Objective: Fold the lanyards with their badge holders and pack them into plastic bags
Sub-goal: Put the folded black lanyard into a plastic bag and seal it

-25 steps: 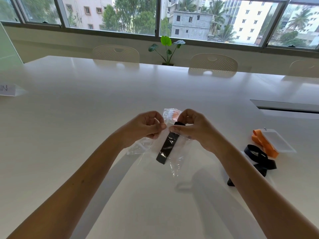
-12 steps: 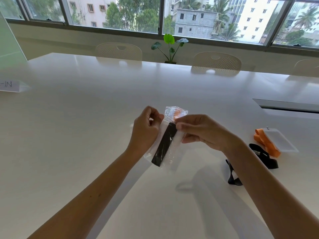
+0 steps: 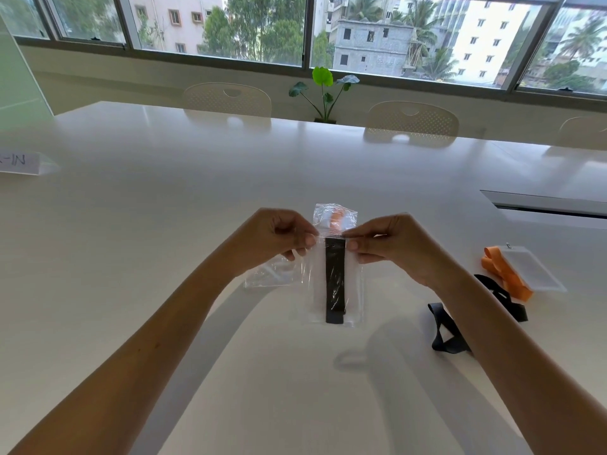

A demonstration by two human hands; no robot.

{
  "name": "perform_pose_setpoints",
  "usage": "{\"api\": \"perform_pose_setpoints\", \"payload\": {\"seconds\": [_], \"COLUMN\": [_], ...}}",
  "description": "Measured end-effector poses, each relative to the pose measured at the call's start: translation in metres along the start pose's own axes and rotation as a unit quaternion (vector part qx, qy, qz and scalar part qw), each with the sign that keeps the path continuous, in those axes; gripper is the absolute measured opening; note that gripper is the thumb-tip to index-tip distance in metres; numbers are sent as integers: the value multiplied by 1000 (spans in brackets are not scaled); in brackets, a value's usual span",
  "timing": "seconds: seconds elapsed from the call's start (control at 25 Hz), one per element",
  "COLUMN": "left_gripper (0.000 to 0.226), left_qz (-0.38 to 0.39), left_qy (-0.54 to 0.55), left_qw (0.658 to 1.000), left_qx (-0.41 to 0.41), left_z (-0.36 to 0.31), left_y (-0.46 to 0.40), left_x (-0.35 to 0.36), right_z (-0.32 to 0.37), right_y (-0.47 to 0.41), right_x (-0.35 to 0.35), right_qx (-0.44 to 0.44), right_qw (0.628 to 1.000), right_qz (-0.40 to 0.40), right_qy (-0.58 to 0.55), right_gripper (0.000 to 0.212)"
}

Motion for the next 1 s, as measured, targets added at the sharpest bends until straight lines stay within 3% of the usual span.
{"api": "perform_pose_setpoints", "payload": {"seconds": [0.56,0.72,0.84,1.0], "left_gripper": [23,16,8,22], "left_qz": [-48,-80,-99,-121], "left_qy": [-210,-264,-291,-327], "left_qw": [976,961,952,937], "left_qx": [25,4,-3,2], "left_z": [-22,-27,-30,-35], "left_y": [-2,-5,-5,-3], "left_x": [-4,-2,-2,2], "right_z": [27,28,30,32], "right_y": [9,8,8,9], "right_x": [-10,-10,-12,-16], "right_qx": [-28,-18,-19,-33], "right_qw": [970,928,925,914], "right_qz": [-7,-39,-59,-87], "right_qy": [243,370,375,394], "right_gripper": [32,18,6,4]}}
Point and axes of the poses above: each hand's wrist, its own y-axis away from the middle knuckle, its own x-axis out of the palm, z = x × y, the point moved 6 cm from there along -y, towards the middle knuckle, and after that the axes turned 10 degrees about z, right-handed, at the moved point
